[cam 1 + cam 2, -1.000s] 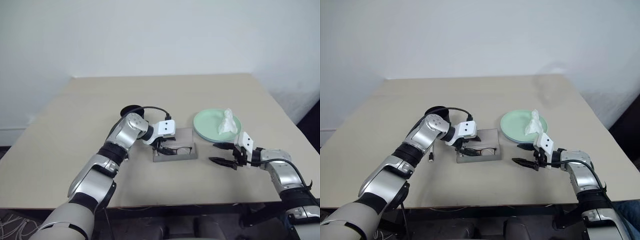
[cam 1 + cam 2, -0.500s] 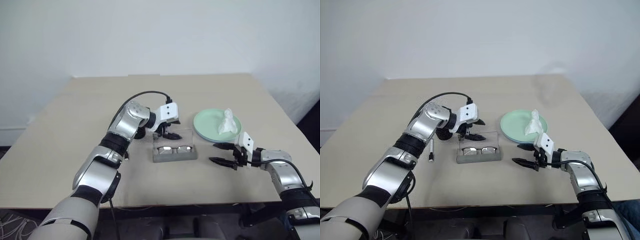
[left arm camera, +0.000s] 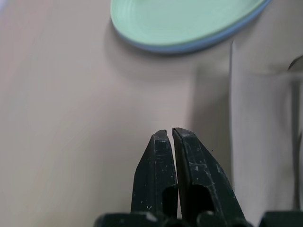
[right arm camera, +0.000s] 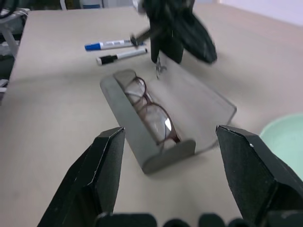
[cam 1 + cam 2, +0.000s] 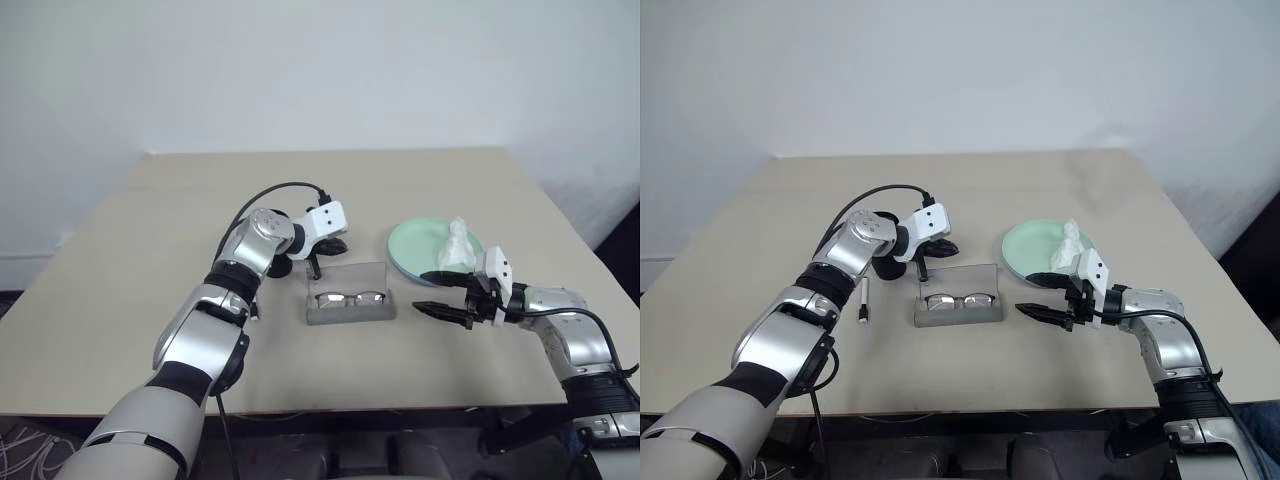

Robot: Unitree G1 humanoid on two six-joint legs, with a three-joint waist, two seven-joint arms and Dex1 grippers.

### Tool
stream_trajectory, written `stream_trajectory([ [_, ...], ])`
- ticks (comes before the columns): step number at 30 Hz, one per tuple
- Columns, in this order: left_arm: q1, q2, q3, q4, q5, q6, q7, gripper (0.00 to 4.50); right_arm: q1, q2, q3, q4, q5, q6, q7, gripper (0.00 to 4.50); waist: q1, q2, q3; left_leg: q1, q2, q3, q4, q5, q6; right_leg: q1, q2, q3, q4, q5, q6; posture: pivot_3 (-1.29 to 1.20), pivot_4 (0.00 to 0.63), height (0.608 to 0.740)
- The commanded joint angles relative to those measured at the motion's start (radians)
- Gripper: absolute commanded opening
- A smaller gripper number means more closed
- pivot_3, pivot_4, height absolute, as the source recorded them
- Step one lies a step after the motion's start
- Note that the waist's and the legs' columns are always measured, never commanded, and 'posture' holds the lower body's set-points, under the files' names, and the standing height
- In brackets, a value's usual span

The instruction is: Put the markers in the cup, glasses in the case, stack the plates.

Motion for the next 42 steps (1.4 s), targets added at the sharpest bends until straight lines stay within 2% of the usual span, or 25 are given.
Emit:
stream_trajectory([
  [1, -0.035, -0.009, -0.019, 0.036, 0.038, -0.043, 0.007, 0.02, -0.03, -0.006, -0.026, -0.046, 0.026, 0.01, -0.01, 3.33, 0.0, 0.0, 0.0, 0.0, 0.0, 0.0, 0.0, 0.0, 0.0, 0.0, 0.0, 0.0, 0.0, 0.0, 0.0, 0.0, 0.0, 0.74],
  [4, -0.021, -0.009, -0.033, 0.042, 0.051, -0.055, -0.049, 0.02, -0.03, -0.006, -0.027, -0.047, 0.025, 0.011, -0.013, 3.33, 0.0, 0.0, 0.0, 0.0, 0.0, 0.0, 0.0, 0.0, 0.0, 0.0, 0.0, 0.0, 0.0, 0.0, 0.0, 0.0, 0.0, 0.74],
  [9, 0.016, -0.003, -0.006, -0.029, -0.005, -0.013, -0.19, 0.02, -0.03, -0.002, -0.031, -0.048, 0.028, 0.011, -0.02, 3.33, 0.0, 0.0, 0.0, 0.0, 0.0, 0.0, 0.0, 0.0, 0.0, 0.0, 0.0, 0.0, 0.0, 0.0, 0.0, 0.0, 0.0, 0.74],
  [17, 0.137, 0.056, 0.0, -0.307, -0.08, 0.091, -0.383, 0.02, -0.037, 0.002, -0.03, -0.039, 0.024, 0.004, -0.021, 3.33, -0.001, 0.0, 0.0, 0.0, 0.0, 0.0, 0.0, 0.0, 0.0, 0.0, 0.0, 0.0, 0.0, 0.0, 0.0, 0.0, 0.0, 0.74],
  [20, 0.201, 0.079, -0.015, -0.423, -0.083, 0.13, -0.404, 0.02, -0.043, 0.006, -0.027, -0.032, 0.02, 0.001, -0.021, 3.33, -0.001, 0.0, 0.0, 0.0, 0.0, 0.0, 0.001, 0.0, 0.0, 0.0, 0.0, 0.0, 0.001, 0.0, 0.0, 0.0, 0.0, 0.74],
  [29, 0.296, 0.116, -0.015, -0.59, -0.081, 0.211, -0.352, 0.02, -0.056, 0.009, -0.019, -0.017, 0.012, -0.004, -0.016, 3.33, -0.001, 0.0, 0.0, 0.001, 0.001, 0.0, 0.001, 0.0, 0.0, 0.0, 0.0, 0.0, 0.001, 0.0, 0.0, 0.0, 0.0, 0.74],
  [36, 0.363, 0.126, 0.131, -0.778, -0.209, 0.365, -0.233, 0.02, -0.072, 0.013, -0.011, -0.002, 0.007, -0.009, -0.009, 3.33, -0.002, 0.0, 0.0, 0.0, 0.001, 0.0, 0.0, 0.0, 0.0, -0.001, 0.0, 0.0, 0.001, 0.0, 0.0, 0.0, 0.0, 0.74],
  [42, 0.591, 0.163, 0.308, -1.105, -0.36, 0.541, -0.102, 0.02, -0.088, 0.016, 0.001, 0.032, 0.001, -0.022, 0.01, 3.33, -0.003, 0.001, -0.001, 0.001, 0.002, 0.0, -0.001, 0.0, -0.001, -0.001, 0.0, 0.001, 0.001, 0.0, 0.0, 0.0, 0.0, 0.74],
])
